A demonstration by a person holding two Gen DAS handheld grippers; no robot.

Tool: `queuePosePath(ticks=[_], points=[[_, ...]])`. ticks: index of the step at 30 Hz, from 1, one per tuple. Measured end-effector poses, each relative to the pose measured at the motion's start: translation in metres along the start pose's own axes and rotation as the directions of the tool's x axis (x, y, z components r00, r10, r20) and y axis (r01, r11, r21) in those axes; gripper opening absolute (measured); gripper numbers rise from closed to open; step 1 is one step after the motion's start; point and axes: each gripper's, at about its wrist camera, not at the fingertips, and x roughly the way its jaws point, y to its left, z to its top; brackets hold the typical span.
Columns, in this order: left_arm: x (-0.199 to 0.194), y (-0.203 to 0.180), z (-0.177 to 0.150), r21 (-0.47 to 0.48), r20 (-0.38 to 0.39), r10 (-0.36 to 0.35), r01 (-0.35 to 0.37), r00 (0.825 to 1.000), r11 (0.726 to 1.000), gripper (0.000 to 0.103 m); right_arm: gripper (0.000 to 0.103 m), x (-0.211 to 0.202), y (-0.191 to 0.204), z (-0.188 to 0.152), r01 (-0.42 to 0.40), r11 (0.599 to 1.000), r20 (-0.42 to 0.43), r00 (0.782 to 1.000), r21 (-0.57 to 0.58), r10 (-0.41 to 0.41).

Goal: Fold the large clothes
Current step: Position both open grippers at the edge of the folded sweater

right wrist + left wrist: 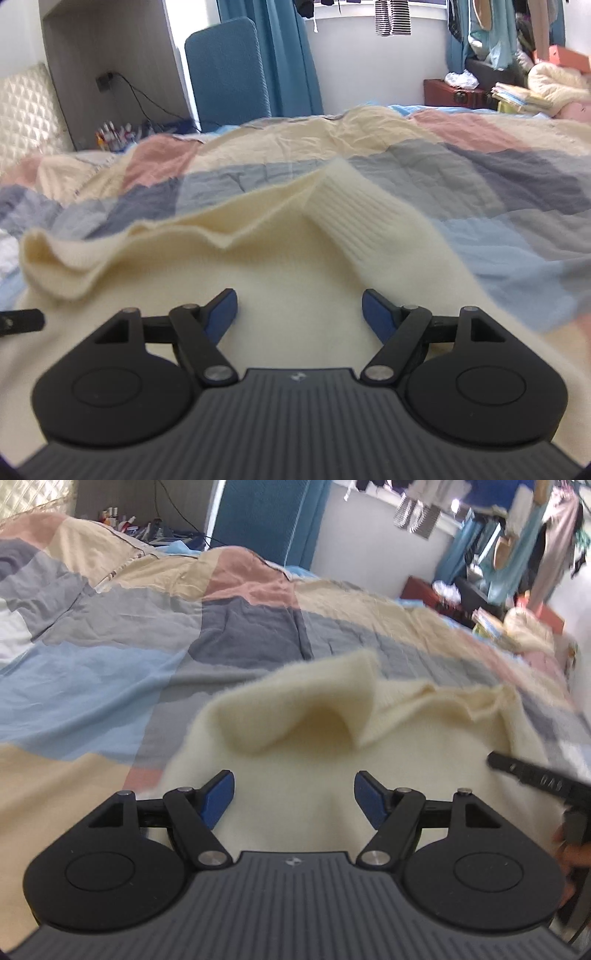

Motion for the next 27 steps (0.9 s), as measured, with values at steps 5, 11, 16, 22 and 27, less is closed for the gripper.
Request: queuePosePath(ticks=[5,11,16,22,27], points=[[0.006,0.002,-0.002,0.005,0.022,0.057,-0.057,0.998,0.998,0.076,0.075,-0.003,-0.016,0.005,0.079,0.997,-0.020,0.997,0.012,-0.078],[0.012,0.027,0.005,-0.103,0.070,0.090,-0.082,0.994,0.991,0.075,0.075,0.012,-0.047,0.012,0.107,0.988,-0.008,0.994,0.115,-0.107],[0.016,0.038,0.012,-0.134,0.088,0.210,-0.197,0.974,0.971,0.075,0.075,0.017,-0.059,0.015,0.124,0.980,0.010,0.992,0.155,-0.127],[0.033,0.061,0.013,-0.212,-0.008,0.153,-0.152,0.988,0.965,0.075,0.075,0.034,-0.063,0.014,0.137,0.981,-0.023,0.991,0.138,-0.135],[0.021,0.051,0.012,-0.176,0.028,0.153,-0.146,0.988,0.974,0.075,0.077,0.029,-0.059,0.013,0.124,0.984,-0.013,0.992,0.131,-0.124]])
